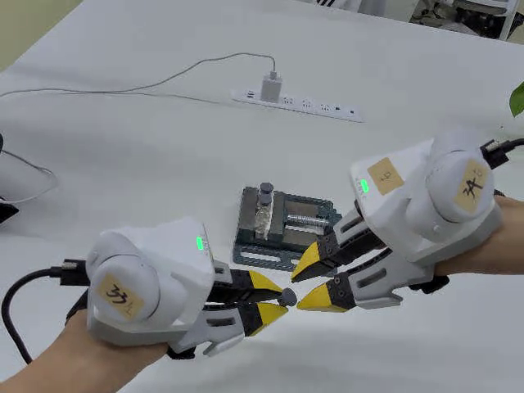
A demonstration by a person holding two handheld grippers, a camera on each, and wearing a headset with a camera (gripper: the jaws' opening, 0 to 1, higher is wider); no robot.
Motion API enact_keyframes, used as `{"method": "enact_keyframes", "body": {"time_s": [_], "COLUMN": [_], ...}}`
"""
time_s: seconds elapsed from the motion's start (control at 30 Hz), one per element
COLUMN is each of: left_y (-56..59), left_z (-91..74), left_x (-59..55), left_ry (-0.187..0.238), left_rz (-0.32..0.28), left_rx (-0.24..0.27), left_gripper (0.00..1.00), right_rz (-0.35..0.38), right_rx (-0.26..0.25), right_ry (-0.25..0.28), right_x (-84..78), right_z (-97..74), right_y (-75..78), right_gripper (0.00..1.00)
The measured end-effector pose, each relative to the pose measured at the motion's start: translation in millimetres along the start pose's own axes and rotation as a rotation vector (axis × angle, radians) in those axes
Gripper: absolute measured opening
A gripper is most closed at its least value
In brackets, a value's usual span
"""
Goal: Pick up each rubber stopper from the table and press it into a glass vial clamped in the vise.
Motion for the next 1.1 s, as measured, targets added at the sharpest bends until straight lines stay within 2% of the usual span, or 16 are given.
{"method": "enact_keyframes", "body": {"time_s": [0.73, 0.87, 0.97, 1.1], "left_y": [1.7, 2.7, 2.2, 2.8], "left_z": [2.8, 3.7, 4.1, 4.4], "left_x": [-1.1, -1.1, -0.2, 1.0], "left_ry": [0.002, 0.004, 0.007, 0.012], "left_rz": [-0.004, -0.005, -0.007, -0.011], "left_rx": [-0.003, -0.005, -0.004, -0.007], "left_gripper": [0.03, 0.03, 0.03, 0.03], "right_rz": [-0.017, -0.018, -0.015, -0.014], "right_rx": [0.035, 0.041, 0.054, 0.048], "right_ry": [-0.026, -0.027, -0.029, -0.034], "right_x": [-1.8, -1.9, -2.0, -2.6], "right_z": [3.0, 2.9, 3.1, 3.1], "right_y": [-2.5, -3.5, -6.4, -5.3], "right_gripper": [0.07, 0.08, 0.13, 0.11]}}
Point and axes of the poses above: the centre of the closed fingertips' face, and the gripper's own axes: z roughly forward along the fingers, y roughly to its right, x roughly out of its top, the point moved 1 cm from there along -z, roughly backward along the fingers, and after that the axes turned 2 degrees about -y, right-handed, at the moved point
